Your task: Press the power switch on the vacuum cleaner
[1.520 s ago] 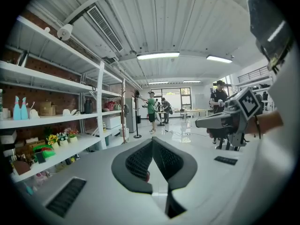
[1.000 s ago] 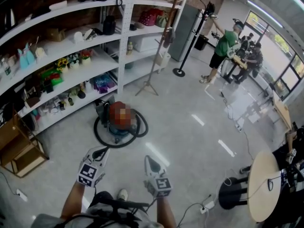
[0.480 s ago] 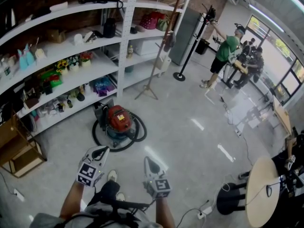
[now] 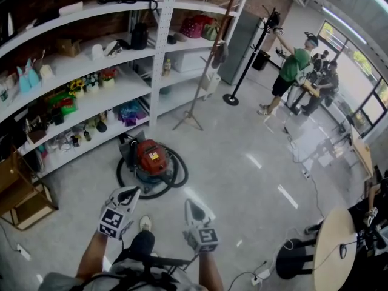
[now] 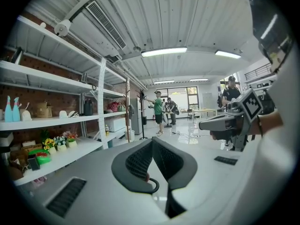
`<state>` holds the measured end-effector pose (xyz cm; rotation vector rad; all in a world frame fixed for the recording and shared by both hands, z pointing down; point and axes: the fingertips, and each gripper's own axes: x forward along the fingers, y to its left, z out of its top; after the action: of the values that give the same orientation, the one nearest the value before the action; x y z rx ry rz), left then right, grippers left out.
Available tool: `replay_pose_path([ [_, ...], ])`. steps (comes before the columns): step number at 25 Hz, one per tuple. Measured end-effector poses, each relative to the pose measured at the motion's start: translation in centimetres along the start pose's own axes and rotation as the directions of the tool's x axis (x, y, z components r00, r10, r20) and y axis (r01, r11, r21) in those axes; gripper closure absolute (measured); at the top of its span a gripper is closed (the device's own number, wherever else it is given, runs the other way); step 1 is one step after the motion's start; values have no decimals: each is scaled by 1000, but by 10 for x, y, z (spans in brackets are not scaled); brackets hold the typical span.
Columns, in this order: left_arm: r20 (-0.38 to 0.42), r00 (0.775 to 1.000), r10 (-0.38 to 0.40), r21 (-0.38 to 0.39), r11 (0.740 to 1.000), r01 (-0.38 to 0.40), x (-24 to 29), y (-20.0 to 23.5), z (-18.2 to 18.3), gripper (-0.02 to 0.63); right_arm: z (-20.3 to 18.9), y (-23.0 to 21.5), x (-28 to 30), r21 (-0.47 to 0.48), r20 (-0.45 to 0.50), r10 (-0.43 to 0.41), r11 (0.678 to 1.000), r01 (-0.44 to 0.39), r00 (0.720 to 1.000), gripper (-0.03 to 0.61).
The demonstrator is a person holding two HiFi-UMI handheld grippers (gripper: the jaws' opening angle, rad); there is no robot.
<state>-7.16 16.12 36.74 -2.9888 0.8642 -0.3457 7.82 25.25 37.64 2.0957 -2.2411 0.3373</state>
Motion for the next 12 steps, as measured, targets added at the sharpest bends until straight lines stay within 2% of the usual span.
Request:
replay_pose_path([
  [12,-12,999,34,-30,999,-34,64,63,4,606,15,-33,84,-21,-18,17,1000,-18,1000,568],
])
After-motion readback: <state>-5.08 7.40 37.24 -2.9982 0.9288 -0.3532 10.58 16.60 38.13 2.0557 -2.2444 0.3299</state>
